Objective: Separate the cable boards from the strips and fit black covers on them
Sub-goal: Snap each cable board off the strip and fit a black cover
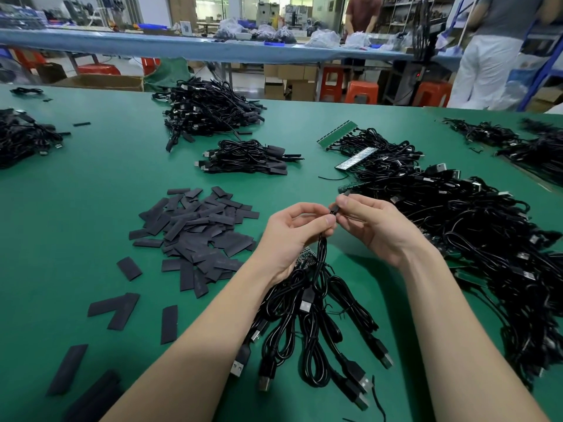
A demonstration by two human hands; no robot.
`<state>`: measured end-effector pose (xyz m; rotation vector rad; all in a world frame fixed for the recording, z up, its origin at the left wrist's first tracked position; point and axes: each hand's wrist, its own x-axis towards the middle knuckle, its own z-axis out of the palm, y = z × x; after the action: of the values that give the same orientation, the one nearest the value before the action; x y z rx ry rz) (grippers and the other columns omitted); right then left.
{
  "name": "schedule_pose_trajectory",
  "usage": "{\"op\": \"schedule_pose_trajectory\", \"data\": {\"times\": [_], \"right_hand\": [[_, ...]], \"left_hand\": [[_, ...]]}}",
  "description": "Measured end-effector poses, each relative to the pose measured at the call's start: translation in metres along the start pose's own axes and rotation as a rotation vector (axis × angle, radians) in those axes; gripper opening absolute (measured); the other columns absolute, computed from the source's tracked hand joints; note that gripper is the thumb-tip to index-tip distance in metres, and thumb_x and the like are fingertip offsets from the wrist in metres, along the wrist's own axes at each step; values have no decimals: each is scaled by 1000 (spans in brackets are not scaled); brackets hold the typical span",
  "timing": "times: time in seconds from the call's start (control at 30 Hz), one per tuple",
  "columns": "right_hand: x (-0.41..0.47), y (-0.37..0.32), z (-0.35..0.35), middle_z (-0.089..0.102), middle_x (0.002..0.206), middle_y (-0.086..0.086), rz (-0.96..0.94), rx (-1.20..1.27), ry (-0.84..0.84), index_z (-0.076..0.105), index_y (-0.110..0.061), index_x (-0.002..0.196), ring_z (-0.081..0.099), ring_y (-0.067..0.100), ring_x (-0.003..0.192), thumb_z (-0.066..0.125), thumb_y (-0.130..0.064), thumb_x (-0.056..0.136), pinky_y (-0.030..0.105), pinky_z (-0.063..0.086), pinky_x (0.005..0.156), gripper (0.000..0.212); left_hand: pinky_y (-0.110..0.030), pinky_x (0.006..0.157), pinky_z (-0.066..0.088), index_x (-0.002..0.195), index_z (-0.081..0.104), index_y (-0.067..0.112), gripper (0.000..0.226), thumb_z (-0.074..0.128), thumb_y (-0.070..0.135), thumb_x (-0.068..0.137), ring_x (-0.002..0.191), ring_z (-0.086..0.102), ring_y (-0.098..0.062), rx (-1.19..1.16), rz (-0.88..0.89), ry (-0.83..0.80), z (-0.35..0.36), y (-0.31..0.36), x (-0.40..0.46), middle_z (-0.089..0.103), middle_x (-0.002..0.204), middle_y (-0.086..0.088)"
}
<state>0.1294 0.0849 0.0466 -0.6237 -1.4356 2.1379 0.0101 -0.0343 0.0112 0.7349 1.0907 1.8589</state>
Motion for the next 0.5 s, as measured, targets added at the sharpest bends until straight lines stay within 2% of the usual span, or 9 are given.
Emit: {"op": "schedule_pose_trajectory", "data": {"times": [0.27,0.4,0.5], "right_hand": [[-1,0,1,75,81,6,22,-19,-41,80,-12,71,71,10,70,74,-12,77,13,56,67,9],[-1,1,1,75,82,6,20,-28,-63,80,-12,71,71,10,70,74,-13,77,13,56,67,8],[-2,1,0,75,84,7,21,-45,-93,79,-9,76,71,10,72,74,-15,78,13,56,70,8]], "left_hand": [[-21,72,56,87,69,7,14,73,-6,83,67,68,-16,41,17,3,0,-1,-1,74,78,-9],[-22,72,57,85,71,9,14,76,-3,81,69,69,-17,52,33,8,-1,-1,0,74,79,-11],[-23,71,57,81,73,11,14,82,8,72,71,69,-19,49,49,11,0,-2,-1,73,79,-13]]}}
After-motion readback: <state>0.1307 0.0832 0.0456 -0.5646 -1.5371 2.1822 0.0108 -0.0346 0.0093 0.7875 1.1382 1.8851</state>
